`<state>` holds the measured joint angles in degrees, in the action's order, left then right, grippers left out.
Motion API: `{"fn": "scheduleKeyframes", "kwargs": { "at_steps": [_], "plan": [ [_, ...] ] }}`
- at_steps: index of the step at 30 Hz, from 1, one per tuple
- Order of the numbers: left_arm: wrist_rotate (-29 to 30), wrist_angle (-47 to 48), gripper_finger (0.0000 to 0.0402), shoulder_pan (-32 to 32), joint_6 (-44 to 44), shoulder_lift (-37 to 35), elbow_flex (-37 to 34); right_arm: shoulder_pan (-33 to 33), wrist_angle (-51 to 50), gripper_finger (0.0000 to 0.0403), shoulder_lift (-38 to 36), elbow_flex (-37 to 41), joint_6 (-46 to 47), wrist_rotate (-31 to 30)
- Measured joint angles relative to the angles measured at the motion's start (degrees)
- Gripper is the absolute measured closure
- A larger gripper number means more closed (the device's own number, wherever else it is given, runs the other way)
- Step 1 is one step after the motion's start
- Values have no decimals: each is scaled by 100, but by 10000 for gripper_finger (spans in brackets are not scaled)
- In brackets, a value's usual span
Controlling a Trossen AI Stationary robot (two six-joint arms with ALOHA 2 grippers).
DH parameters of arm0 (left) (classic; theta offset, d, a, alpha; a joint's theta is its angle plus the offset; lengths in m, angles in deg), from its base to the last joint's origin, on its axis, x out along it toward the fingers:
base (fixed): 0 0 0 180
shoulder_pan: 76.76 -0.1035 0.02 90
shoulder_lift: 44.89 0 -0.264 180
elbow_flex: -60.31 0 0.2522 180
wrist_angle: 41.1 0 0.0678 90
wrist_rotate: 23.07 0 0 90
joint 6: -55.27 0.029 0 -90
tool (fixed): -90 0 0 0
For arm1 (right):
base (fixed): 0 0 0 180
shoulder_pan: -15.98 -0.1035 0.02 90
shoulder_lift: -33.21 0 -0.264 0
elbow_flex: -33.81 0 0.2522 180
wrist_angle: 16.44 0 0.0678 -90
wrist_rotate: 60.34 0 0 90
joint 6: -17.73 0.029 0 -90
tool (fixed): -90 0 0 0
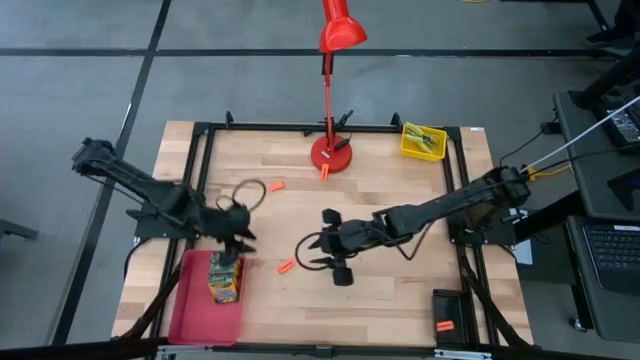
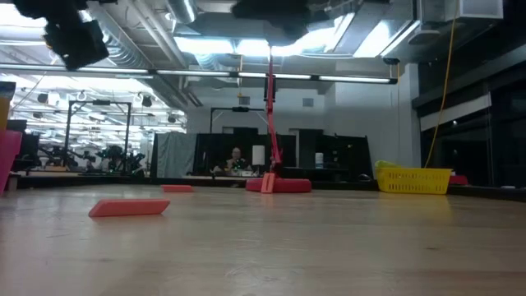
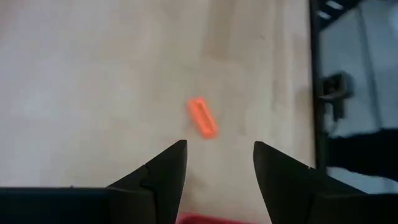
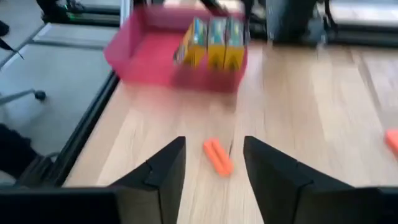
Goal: Pick & Place School Supplies
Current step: Put the orange eraser into the black bin
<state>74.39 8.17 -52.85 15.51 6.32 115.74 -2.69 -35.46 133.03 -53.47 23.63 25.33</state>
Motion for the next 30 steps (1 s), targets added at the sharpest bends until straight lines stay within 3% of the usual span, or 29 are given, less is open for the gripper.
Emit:
{"fn": "scheduleKeyframes", "kwargs": {
  "at_steps": [3, 6, 12, 16, 20, 25, 30],
  "plan": [
    [-307, -1166, 220, 296, -539, 344, -381, -169, -664, 227, -190, 0, 223, -200],
    [-396, -1557, 229, 308, -1132, 811, -475, -303, -1145, 225, -255, 2, 264, -252],
    [-5, -1531, 257, 307, -1190, 1876, -127, -456, -1739, 225, -267, 2, 266, -30],
    [52, -1578, 247, 363, -816, 2720, 371, -537, -2209, 225, -269, 2, 264, 80],
    [520, -1180, 229, 483, -510, 3539, 925, -608, -2659, 225, -270, 2, 217, 137],
    [1110, -341, 207, 498, -1006, 4370, 1552, -689, -3106, 225, -337, 4, 64, 242],
    [933, -277, 197, 458, -1512, 4850, 1758, -698, -3616, 226, -591, 21, -52, 202]
  ]
}}
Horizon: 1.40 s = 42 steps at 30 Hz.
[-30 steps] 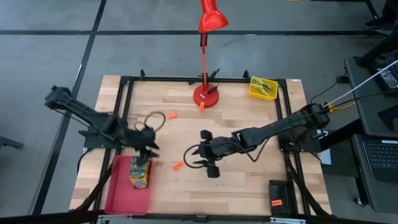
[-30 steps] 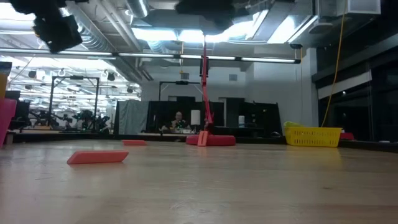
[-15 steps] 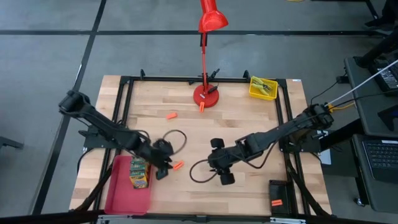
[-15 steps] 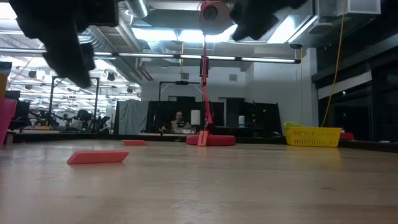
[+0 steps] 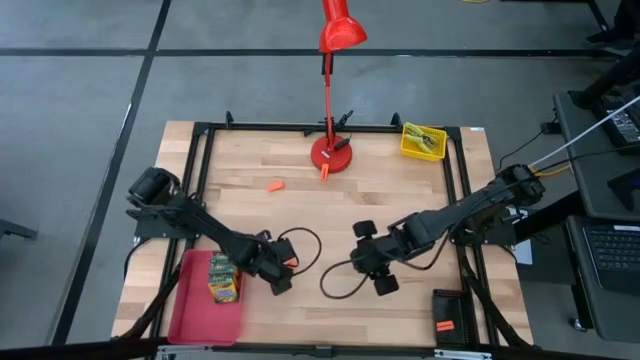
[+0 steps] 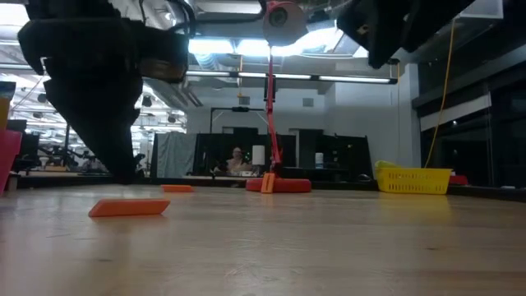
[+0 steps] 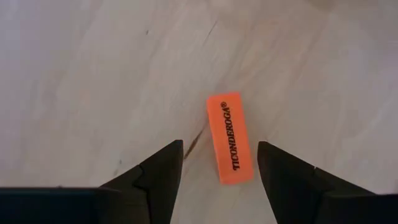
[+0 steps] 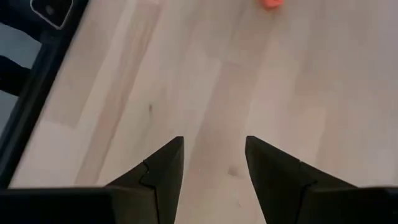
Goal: Pick & Place School Supplies
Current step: Put the orange eraser into the black bin
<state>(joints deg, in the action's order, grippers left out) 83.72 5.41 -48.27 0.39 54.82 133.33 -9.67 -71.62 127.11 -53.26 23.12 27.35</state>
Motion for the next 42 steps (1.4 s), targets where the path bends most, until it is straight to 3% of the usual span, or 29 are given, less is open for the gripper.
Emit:
{"fn": "scheduleKeyframes", "kwargs": {
  "at_steps": [13, 31, 42],
  "plan": [
    [44, 32, 196, 56, -364, -29, 111, 122, 1064, 247, -1501, 1229, 155, -698],
    [-198, 26, 196, 95, -1199, 232, 100, 127, 1450, 247, -1573, 1251, 741, -1385],
    [-807, -120, 199, -234, -1411, 622, 135, 101, 1641, 247, -1571, 1251, 465, -1440]
  ]
}}
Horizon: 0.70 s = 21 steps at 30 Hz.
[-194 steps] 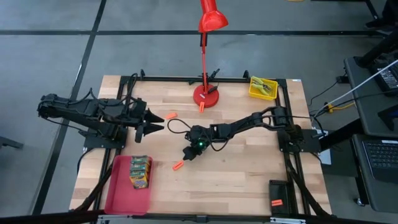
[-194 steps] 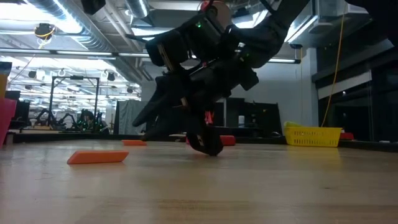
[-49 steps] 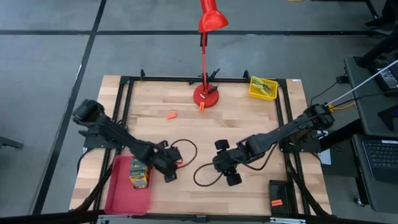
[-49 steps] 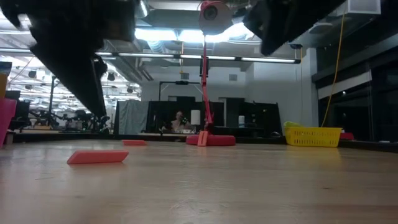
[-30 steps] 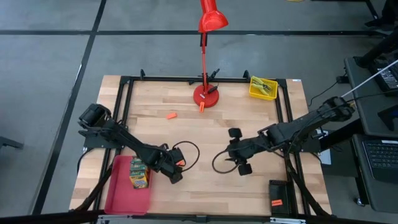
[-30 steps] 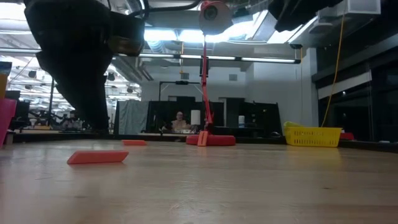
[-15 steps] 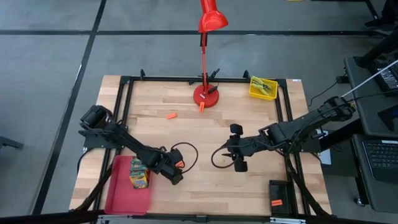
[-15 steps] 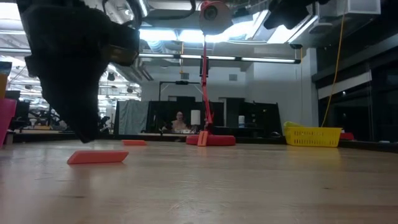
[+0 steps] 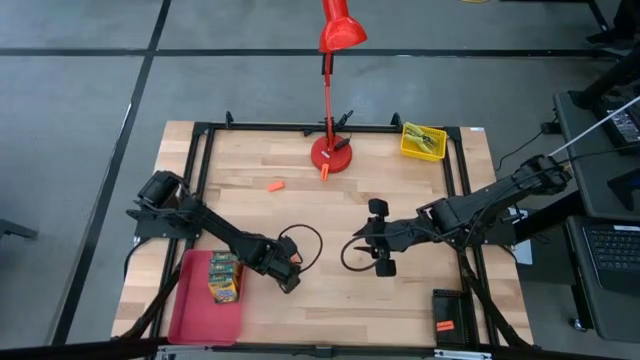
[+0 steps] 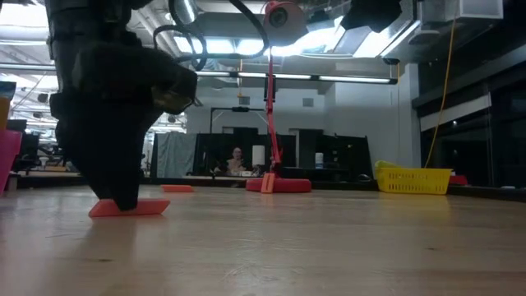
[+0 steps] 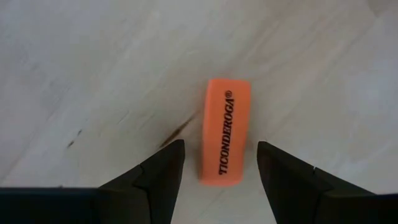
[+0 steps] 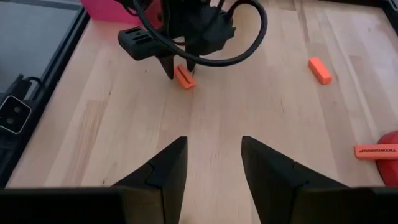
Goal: Pick & Place School Supplies
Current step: Put the orange eraser into the black bin
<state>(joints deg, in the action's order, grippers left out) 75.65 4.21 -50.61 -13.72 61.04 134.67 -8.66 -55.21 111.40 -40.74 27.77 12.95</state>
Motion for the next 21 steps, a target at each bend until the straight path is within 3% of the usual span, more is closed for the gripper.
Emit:
{"fn": "scheduleKeyframes", "kwargs": {
  "at_steps": [4, 13, 21],
  "plan": [
    [-12, 85, 222, -88, -216, 12, -3, -1, -26, 247, 0, 0, -28, 2],
    [-25, 34, 319, -146, -102, -24, -23, -1, -8, 247, 0, 0, 2, 0],
    [546, -438, 323, -131, 845, -462, -52, 2, 97, 247, -29, 0, 136, -27]
  ]
}}
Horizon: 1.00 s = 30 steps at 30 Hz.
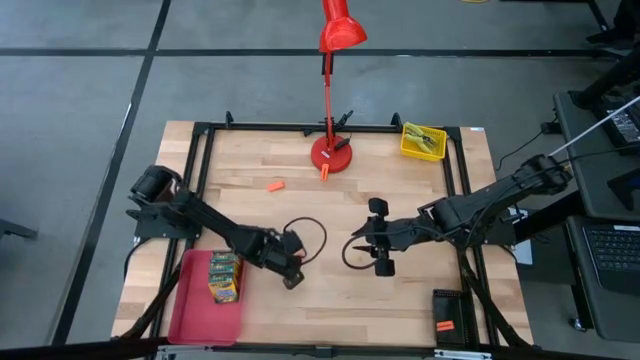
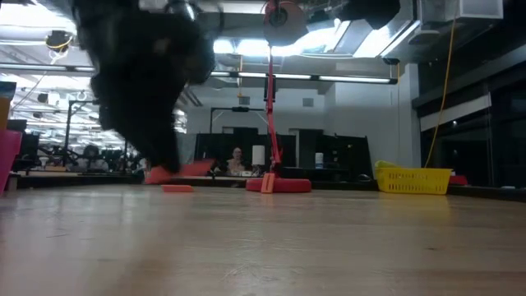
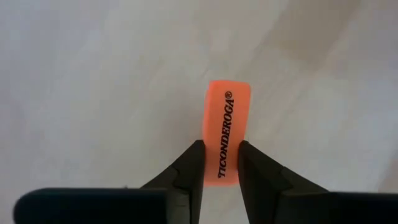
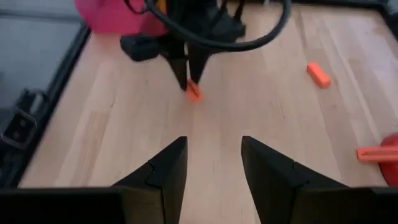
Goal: Pick & Place School Supplies
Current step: Put the orange eraser into the black bin
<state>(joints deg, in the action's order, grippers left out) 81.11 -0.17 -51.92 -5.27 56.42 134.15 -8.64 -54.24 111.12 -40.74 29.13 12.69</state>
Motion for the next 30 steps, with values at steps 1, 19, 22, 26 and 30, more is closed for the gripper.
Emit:
{"fn": "scheduleKeyframes", "kwargs": {
  "at_steps": [1, 19, 22, 26, 30],
  "plan": [
    [44, -66, 323, -8, 112, -92, 5, 8, 97, 247, -15, -2, 5, -26],
    [-2958, -2771, 326, -831, 1698, -1268, 19, -58, 149, 247, -603, -4, -2150, 971],
    [-3281, -2921, 326, -1050, 1628, -1422, 19, -108, 153, 247, -603, -4, -2711, 1056],
    [-3282, -3086, 326, -1313, 1542, -1503, 21, -110, 281, 247, -603, -4, -2997, 1054],
    [-3321, -3173, 326, -1462, 1572, -1467, 150, -62, 744, 247, -545, -4, -3153, 1054]
  ]
}}
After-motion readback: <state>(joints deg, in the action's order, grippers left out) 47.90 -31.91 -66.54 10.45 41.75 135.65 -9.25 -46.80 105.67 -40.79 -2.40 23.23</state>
